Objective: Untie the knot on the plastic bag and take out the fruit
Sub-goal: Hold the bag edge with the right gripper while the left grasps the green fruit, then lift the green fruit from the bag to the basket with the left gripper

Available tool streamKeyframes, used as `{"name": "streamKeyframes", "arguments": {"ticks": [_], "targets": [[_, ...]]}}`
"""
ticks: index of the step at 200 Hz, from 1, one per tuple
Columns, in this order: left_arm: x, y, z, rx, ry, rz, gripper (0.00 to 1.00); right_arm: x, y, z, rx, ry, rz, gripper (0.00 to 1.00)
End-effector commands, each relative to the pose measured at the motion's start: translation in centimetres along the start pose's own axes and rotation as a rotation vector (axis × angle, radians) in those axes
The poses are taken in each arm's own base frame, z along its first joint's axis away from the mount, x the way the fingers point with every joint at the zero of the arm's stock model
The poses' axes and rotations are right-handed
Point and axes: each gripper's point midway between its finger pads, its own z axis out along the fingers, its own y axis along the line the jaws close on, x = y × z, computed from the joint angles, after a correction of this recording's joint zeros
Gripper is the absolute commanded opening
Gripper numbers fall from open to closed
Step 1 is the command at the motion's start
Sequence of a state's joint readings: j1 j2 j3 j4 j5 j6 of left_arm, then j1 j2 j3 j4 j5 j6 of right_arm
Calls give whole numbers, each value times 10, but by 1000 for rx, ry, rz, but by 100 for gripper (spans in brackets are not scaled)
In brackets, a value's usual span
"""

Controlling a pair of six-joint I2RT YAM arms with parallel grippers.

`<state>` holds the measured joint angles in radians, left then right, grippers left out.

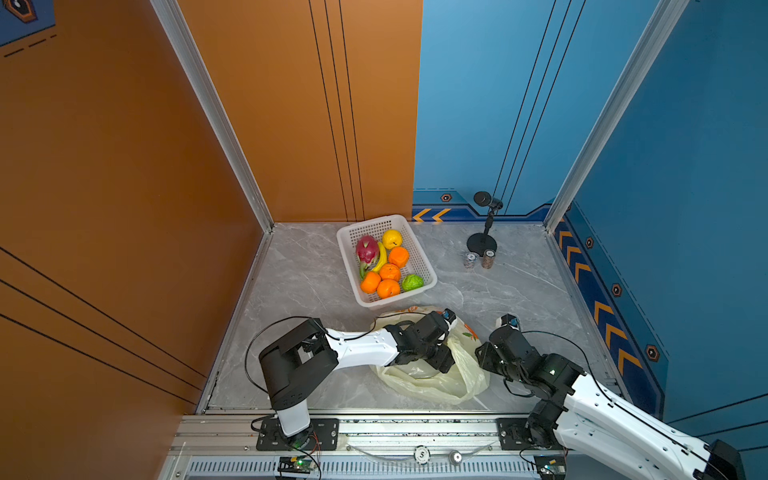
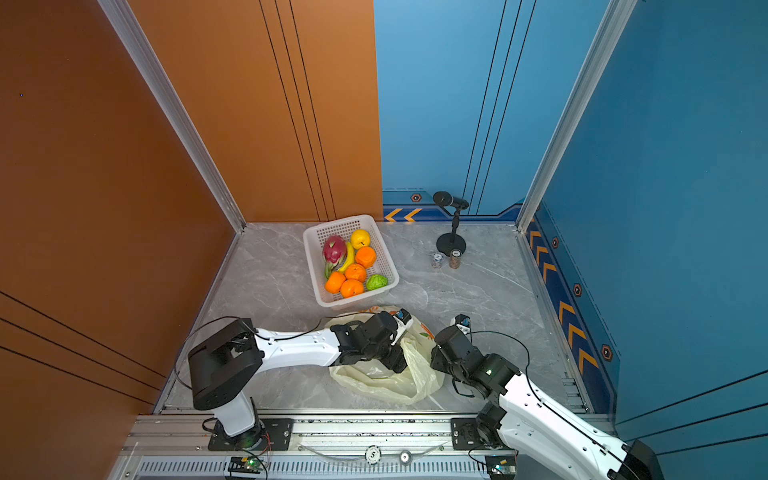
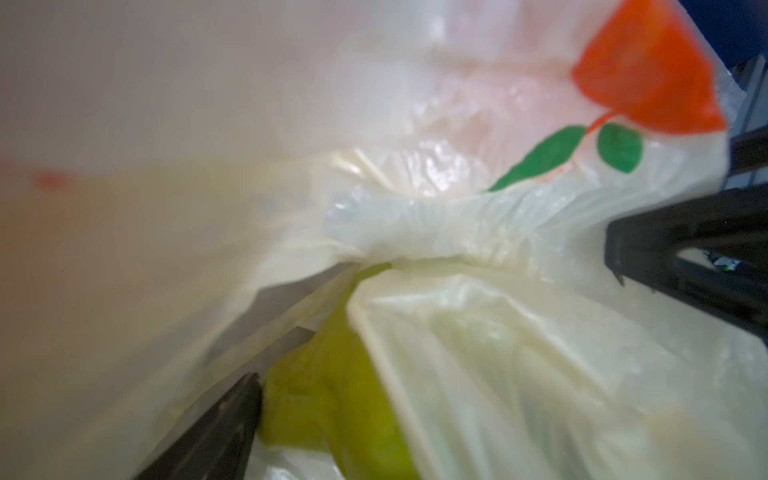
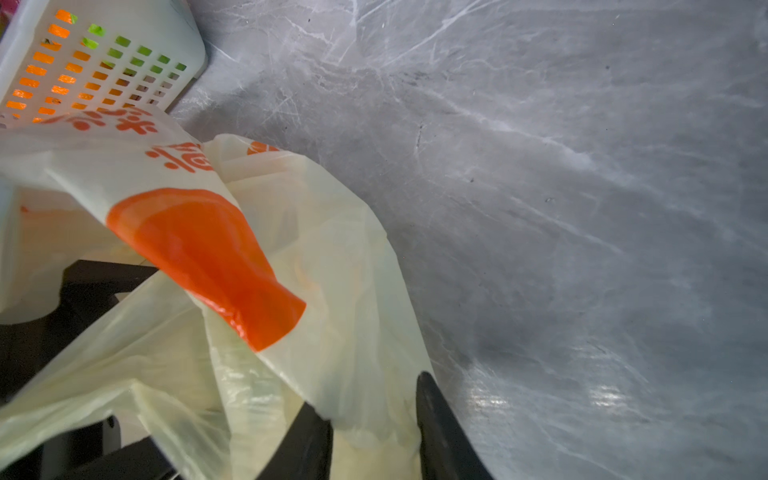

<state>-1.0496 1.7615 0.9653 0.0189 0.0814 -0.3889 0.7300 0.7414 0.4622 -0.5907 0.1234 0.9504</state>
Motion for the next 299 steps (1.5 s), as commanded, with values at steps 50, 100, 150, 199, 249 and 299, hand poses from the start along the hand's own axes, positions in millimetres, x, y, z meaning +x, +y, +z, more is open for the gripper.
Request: {"name": "streamKeyframes", "arguments": {"ticks": [50, 100, 150, 199, 249, 299], "targets": [[16, 17, 16, -66, 89, -4, 90, -1, -2, -3, 8, -1, 3, 35], [6, 10, 4, -42, 54, -5, 67, -3, -1, -5, 7, -7, 4, 35], [1, 3, -19, -12, 7, -22, 62, -5, -2, -4, 15, -11, 5, 35], [-1, 4, -48, -12, -57, -12, 59, -5, -6, -1, 40, -5, 7, 35], [-14, 2, -88, -3, -168, 19, 58, -1, -6, 3, 49, 18, 2, 36], [-39, -3, -125, 21, -289, 14, 58, -10, 3, -6, 10, -12, 6, 40]]}}
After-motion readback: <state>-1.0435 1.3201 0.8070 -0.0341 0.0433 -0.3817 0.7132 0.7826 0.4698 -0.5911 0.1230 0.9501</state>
